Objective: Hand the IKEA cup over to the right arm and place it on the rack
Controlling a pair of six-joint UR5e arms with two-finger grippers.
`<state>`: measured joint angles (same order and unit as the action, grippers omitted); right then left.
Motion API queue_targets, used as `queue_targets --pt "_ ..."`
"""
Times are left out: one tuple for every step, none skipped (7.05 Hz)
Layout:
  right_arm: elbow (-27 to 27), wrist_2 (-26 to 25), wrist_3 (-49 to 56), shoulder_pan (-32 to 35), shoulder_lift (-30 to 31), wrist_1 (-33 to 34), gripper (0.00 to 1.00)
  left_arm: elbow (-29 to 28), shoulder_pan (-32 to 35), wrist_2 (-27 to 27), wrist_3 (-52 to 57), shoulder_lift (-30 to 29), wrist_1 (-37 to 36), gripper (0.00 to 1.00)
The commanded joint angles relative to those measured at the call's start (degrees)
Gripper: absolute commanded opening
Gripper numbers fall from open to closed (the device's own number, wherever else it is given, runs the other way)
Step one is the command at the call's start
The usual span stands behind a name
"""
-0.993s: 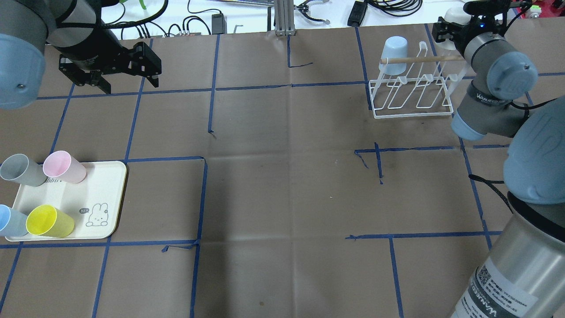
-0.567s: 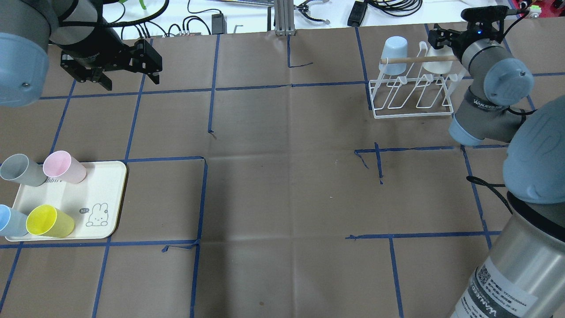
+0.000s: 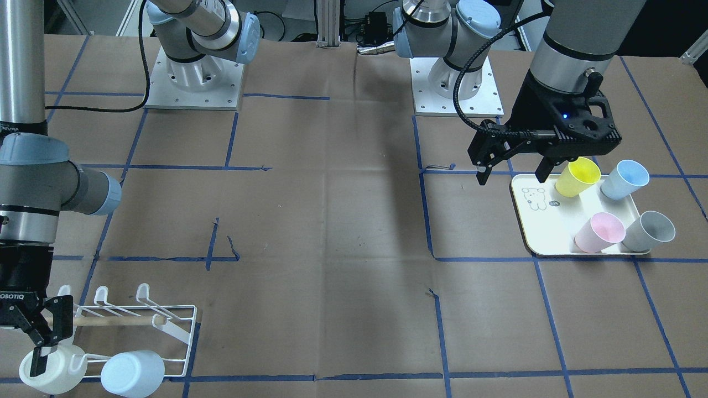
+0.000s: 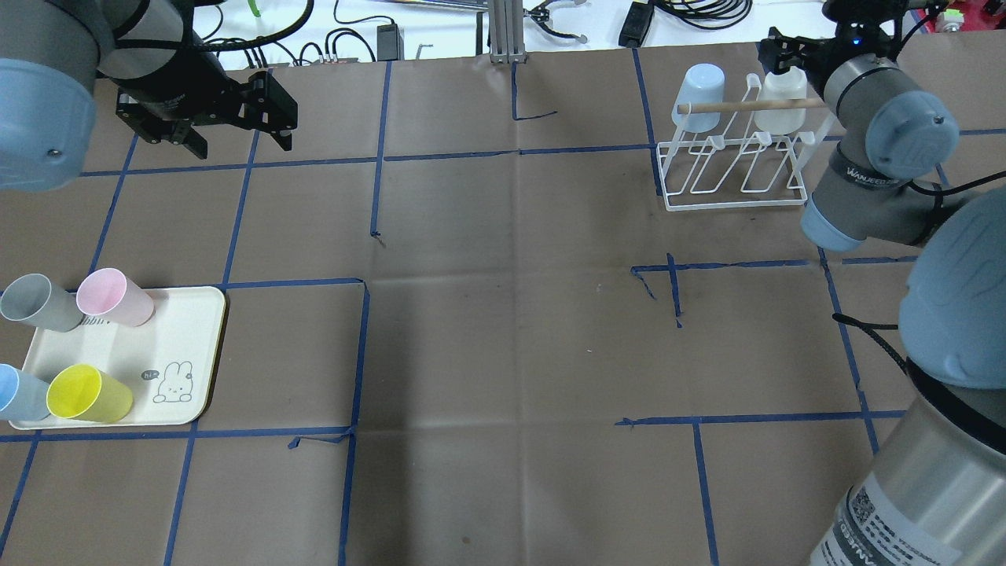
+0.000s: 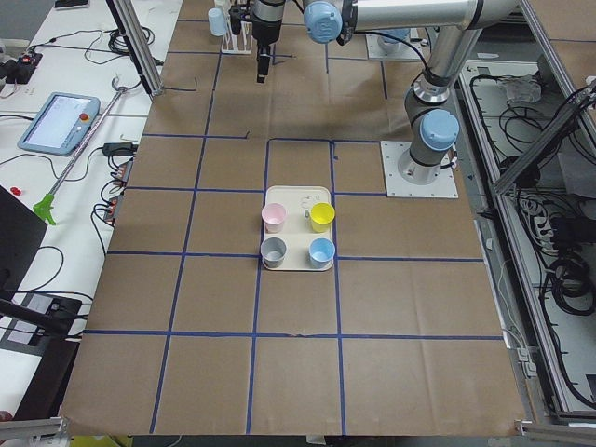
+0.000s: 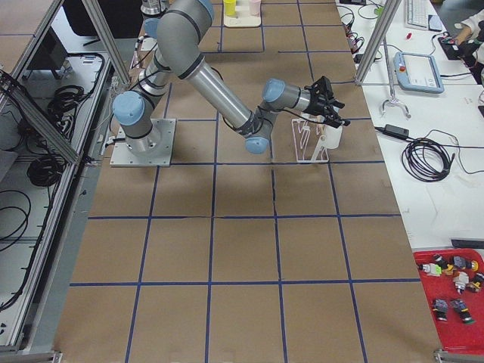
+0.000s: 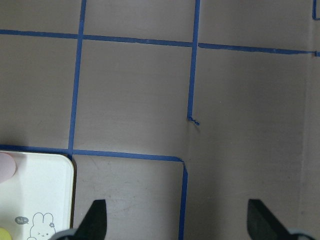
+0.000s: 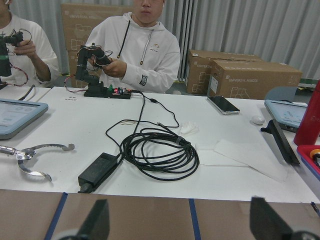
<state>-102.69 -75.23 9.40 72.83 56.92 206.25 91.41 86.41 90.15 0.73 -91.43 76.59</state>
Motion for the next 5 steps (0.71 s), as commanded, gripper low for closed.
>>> queue_targets --pt "-0.1 -0.1 -2.9 2.0 6.1 -2.8 1.00 0.1 0.1 -0.1 1.6 -0.1 0.1 1.00" --pt "-0.1 -0.5 -3.0 3.4 10.5 -11.7 1.00 0.2 0.1 -0.1 1.6 -0.1 0.1 1.00" --pt "-0.1 -0.8 -3.0 4.9 14.8 -19.1 1.00 0.3 0.1 -0.2 1.4 0.2 0.0 1.00" --pt "-0.1 -0.6 -3.0 6.2 18.2 -27.9 1.00 0.3 0.1 -0.2 1.1 0.5 0.0 1.00" --pt "0.0 -0.6 -2.9 7.1 20.9 -40.2 1.00 0.3 0.1 -0.3 1.0 0.7 0.0 1.00"
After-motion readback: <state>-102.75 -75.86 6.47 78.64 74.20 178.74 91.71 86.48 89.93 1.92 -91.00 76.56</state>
